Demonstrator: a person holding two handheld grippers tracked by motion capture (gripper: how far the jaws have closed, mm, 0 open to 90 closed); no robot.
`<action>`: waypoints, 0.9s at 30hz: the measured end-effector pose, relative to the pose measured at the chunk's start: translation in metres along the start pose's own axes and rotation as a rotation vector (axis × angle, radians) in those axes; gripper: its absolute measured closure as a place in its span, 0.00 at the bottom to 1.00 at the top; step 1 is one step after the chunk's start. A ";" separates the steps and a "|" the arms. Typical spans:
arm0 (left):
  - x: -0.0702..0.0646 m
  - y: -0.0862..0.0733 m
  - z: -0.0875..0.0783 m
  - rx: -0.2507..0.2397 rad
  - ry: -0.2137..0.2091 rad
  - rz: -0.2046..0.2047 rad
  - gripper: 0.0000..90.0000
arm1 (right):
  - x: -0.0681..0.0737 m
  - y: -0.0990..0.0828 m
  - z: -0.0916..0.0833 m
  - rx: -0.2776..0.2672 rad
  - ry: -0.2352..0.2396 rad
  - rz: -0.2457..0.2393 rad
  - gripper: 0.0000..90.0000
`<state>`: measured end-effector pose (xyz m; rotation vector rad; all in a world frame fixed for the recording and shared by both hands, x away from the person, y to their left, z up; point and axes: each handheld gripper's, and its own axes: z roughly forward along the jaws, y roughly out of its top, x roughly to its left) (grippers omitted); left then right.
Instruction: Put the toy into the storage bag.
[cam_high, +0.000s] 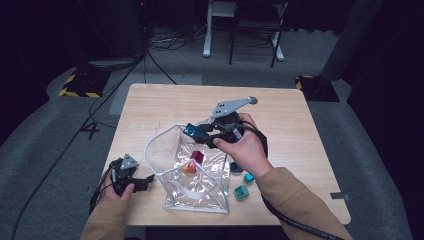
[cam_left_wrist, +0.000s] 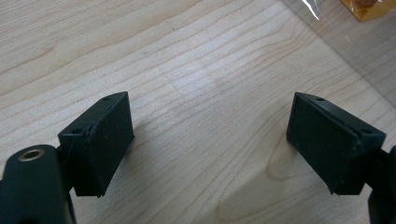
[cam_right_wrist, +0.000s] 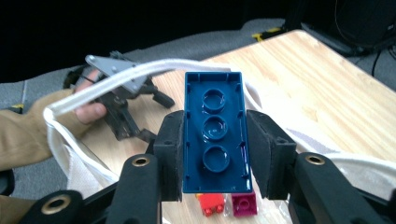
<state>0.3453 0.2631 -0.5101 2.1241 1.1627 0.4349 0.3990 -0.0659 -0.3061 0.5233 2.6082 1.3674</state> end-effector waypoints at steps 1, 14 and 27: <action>0.000 0.000 0.000 0.001 0.000 0.001 0.17 | -0.001 -0.002 0.002 0.010 -0.001 0.006 0.66; 0.000 0.000 0.000 0.000 0.000 0.000 0.17 | 0.003 -0.013 0.019 0.118 0.022 0.014 0.66; 0.000 0.000 0.000 0.001 0.000 0.002 0.17 | 0.007 -0.011 0.020 0.097 0.030 0.014 0.40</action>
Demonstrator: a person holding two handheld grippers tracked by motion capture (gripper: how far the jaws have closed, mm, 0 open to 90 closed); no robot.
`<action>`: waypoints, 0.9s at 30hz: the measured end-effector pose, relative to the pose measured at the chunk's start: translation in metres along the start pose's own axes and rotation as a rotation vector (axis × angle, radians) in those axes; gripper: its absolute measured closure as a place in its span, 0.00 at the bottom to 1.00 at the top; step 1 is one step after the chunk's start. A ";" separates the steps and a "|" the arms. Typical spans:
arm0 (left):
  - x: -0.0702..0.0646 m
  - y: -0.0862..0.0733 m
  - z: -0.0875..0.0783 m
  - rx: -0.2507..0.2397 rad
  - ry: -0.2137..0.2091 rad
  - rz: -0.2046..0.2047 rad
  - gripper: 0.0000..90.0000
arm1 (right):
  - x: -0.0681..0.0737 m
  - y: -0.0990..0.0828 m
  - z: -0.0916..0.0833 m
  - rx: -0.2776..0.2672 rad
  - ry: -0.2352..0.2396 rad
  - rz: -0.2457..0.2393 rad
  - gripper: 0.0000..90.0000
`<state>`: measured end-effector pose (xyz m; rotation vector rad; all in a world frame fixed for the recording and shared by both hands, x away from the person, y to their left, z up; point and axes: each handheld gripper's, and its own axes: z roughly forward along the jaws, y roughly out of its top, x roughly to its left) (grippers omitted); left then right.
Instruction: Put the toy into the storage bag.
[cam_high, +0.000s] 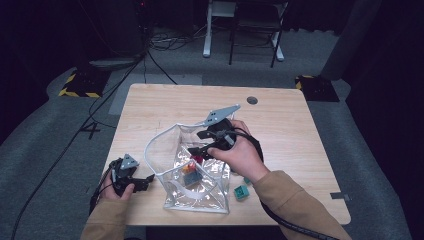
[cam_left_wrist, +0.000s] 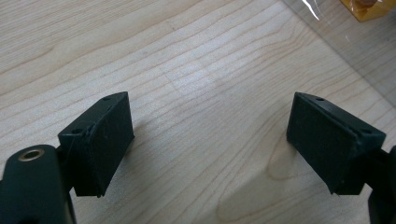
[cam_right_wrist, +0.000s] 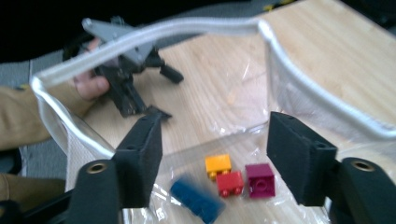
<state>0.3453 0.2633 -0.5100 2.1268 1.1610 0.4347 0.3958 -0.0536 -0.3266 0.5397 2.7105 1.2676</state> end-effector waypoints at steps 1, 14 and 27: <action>0.000 0.000 0.000 0.000 0.000 0.000 0.17 | 0.000 0.000 0.000 0.000 0.000 0.000 0.40; 0.000 0.000 0.000 0.000 -0.001 -0.001 0.17 | -0.008 0.003 -0.061 -0.143 -0.090 0.006 0.39; 0.000 0.000 0.000 -0.001 -0.001 -0.001 0.17 | -0.033 -0.015 -0.103 -0.195 -0.198 0.062 0.39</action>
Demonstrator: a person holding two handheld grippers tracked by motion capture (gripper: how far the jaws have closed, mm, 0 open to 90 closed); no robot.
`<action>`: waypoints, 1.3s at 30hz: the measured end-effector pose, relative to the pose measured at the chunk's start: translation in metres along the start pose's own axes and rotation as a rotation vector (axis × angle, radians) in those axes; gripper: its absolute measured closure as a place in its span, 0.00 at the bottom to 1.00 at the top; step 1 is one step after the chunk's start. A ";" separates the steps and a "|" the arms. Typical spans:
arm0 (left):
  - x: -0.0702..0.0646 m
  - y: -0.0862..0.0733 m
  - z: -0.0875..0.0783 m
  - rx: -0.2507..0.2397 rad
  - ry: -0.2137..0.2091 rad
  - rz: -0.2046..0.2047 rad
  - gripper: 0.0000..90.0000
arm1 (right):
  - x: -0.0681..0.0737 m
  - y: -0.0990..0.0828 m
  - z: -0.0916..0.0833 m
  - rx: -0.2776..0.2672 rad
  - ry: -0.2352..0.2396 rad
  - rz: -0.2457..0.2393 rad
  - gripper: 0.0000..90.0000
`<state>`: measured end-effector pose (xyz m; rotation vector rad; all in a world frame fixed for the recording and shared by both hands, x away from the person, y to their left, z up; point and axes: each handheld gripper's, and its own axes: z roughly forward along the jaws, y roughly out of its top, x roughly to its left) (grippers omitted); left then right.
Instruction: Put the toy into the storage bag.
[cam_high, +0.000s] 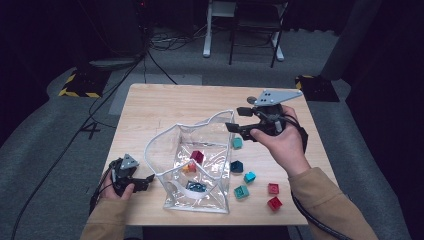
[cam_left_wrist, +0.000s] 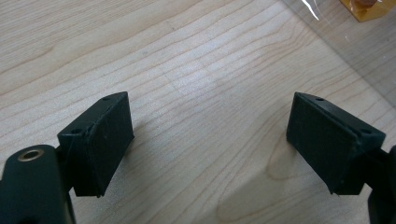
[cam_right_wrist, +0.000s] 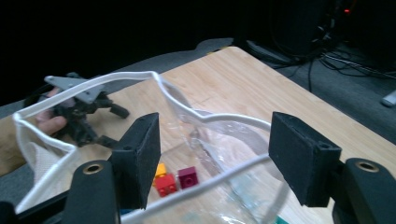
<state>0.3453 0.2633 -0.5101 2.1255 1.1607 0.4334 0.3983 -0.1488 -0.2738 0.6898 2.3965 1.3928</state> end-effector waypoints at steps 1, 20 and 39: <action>0.000 0.000 0.000 0.000 0.000 0.000 0.17 | -0.003 -0.001 -0.002 -0.001 -0.010 0.004 0.39; 0.000 0.000 0.000 0.000 0.000 0.000 0.17 | -0.059 -0.024 -0.013 -0.027 -0.165 0.100 0.39; 0.000 0.000 0.000 0.000 0.001 -0.001 0.17 | -0.097 -0.086 0.035 0.058 -0.197 0.181 0.39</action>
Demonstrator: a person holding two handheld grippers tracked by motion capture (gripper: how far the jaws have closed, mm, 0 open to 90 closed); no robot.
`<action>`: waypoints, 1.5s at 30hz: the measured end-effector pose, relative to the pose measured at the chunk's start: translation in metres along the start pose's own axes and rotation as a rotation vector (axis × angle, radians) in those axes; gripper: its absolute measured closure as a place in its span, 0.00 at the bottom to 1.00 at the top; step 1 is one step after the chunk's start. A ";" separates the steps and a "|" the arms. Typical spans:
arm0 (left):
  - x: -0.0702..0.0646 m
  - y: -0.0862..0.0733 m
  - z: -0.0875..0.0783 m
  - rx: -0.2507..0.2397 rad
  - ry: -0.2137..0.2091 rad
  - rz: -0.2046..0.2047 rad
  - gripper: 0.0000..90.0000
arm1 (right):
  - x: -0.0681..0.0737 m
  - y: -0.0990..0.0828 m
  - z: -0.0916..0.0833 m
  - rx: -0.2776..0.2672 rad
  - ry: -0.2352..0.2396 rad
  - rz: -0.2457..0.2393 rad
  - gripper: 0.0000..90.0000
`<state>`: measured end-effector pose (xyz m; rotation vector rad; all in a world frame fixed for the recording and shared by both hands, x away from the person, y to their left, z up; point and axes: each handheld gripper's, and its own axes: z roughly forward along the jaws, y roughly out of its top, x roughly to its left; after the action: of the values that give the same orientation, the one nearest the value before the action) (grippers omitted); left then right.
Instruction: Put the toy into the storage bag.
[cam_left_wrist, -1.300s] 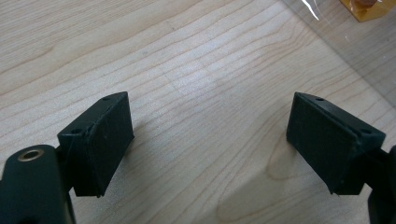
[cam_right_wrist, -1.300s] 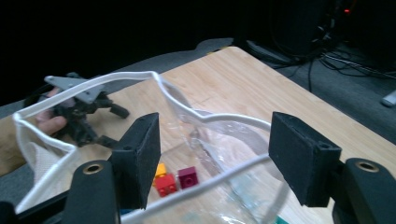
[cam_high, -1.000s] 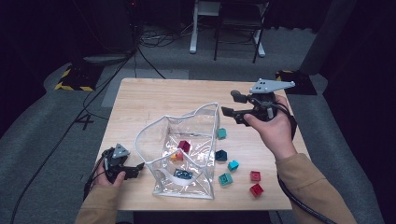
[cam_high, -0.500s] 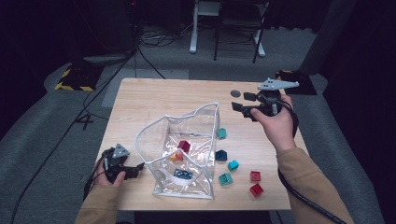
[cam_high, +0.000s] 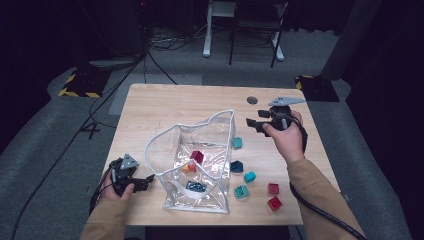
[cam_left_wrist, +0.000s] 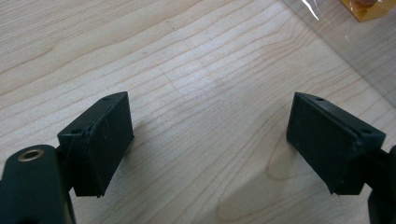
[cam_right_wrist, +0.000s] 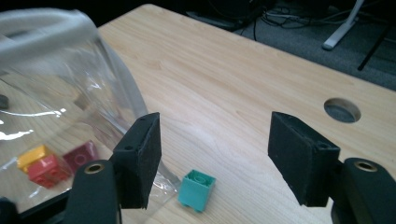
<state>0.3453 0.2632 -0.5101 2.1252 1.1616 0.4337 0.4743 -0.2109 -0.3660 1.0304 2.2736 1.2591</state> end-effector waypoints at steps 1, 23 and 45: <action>0.000 0.000 0.000 0.000 0.000 0.000 0.17 | -0.001 -0.003 0.004 0.008 -0.002 0.002 0.39; 0.000 0.000 0.000 0.000 0.000 0.000 0.17 | -0.008 -0.062 0.069 0.139 0.002 0.053 0.39; 0.000 0.000 0.000 0.000 0.000 0.000 0.17 | -0.002 -0.078 0.099 0.176 0.001 0.092 0.38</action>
<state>0.3454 0.2633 -0.5101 2.1254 1.1611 0.4335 0.5019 -0.1813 -0.4851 1.2074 2.3973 1.1088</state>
